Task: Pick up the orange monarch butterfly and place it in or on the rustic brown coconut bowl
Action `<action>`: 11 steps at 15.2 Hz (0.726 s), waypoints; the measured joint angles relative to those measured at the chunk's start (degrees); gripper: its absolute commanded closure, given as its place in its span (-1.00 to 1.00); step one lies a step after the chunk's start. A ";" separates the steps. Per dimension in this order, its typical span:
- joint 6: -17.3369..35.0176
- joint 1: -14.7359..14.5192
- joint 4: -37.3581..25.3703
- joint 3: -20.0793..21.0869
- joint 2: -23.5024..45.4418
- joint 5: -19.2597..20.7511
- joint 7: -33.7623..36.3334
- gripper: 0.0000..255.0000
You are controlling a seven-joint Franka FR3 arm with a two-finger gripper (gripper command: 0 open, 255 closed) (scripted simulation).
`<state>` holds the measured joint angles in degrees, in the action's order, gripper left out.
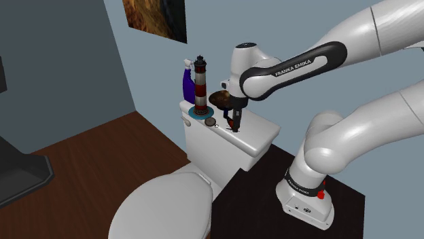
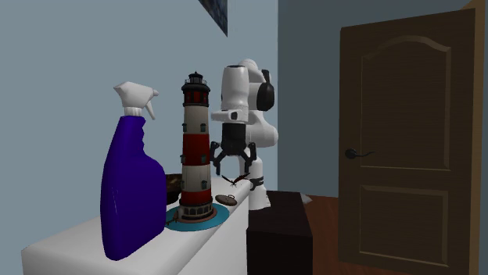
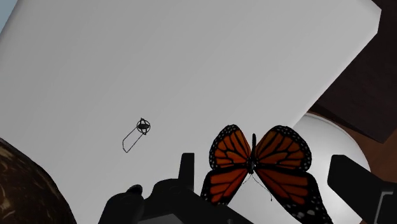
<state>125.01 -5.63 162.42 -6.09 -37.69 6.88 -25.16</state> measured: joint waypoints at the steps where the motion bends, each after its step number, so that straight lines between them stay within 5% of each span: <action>1: 0.34 -0.02 0.15 0.01 0.18 0.00 0.04 -1.00; 6: 0.61 0.00 0.33 -0.01 0.24 0.03 0.05 -1.00; 7: 0.61 0.00 0.33 -0.01 0.24 0.03 0.05 1.00; 11: 0.61 -0.01 0.31 -0.01 0.22 0.02 0.04 1.00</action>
<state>125.62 -5.64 162.74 -6.10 -37.47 6.90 -25.11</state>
